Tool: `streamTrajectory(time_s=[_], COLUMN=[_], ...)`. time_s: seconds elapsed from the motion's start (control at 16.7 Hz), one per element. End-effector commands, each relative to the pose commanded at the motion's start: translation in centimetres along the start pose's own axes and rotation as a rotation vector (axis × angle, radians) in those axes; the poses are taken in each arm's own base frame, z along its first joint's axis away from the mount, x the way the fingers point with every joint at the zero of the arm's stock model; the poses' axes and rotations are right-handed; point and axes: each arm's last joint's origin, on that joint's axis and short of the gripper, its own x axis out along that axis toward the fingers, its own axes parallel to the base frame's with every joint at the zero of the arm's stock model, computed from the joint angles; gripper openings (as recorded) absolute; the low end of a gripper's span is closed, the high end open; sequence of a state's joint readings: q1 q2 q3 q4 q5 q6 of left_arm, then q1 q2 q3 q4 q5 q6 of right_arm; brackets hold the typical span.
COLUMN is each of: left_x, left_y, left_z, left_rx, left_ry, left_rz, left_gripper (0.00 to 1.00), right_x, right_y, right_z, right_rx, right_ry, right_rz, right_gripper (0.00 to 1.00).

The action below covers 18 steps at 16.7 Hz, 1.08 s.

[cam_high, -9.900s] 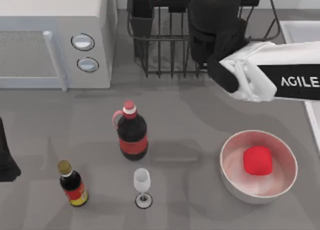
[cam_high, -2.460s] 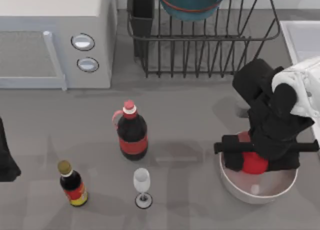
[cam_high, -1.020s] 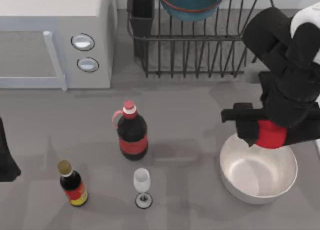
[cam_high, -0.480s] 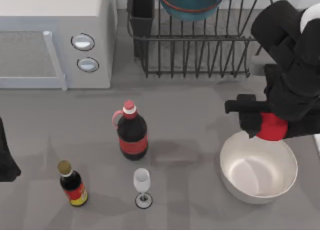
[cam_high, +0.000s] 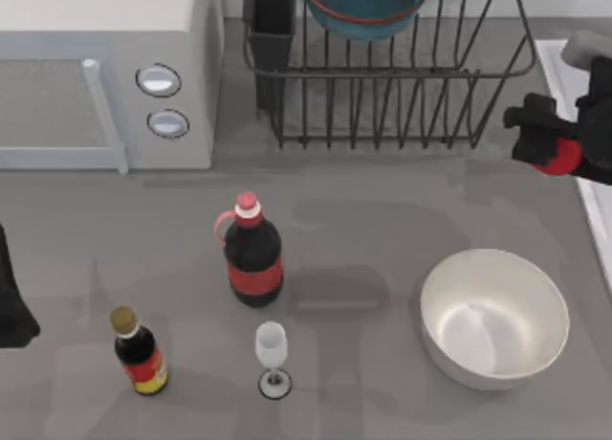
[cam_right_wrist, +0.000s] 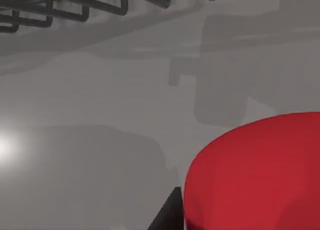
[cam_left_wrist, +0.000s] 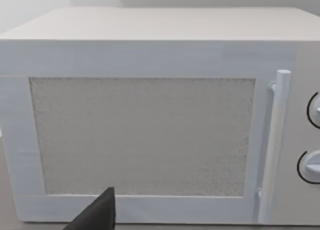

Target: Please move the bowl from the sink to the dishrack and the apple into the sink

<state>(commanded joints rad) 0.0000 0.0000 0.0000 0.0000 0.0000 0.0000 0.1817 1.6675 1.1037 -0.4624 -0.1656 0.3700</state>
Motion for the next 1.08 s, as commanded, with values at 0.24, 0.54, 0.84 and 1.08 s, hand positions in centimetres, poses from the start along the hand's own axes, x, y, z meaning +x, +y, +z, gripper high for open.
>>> streamTrajectory(time_s=[0.24,0.54,0.84,1.08], left_x=[0.0,0.0,0.0,0.0], left_y=[0.0,0.0,0.0,0.0], left_z=[0.0,0.0,0.0,0.0], left_rx=[0.0,0.0,0.0,0.0], left_ry=[0.0,0.0,0.0,0.0], left_rz=[0.0,0.0,0.0,0.0], left_gripper=[1.0,1.0,1.0,1.0], right_x=[-0.8,-4.5,-8.2,-9.4], right_y=[-6.3,-13.8,-18.3,-19.4], right_z=[2.1,2.0,-0.4,-1.5], right_rx=[-0.025,-0.143,-0.272,-0.312], right_ry=[-0.338,-0.753,-1.017,-1.08], right_rz=[0.08,0.042,-0.085,-0.138], right_gripper=[0.0,0.0,0.0,0.0])
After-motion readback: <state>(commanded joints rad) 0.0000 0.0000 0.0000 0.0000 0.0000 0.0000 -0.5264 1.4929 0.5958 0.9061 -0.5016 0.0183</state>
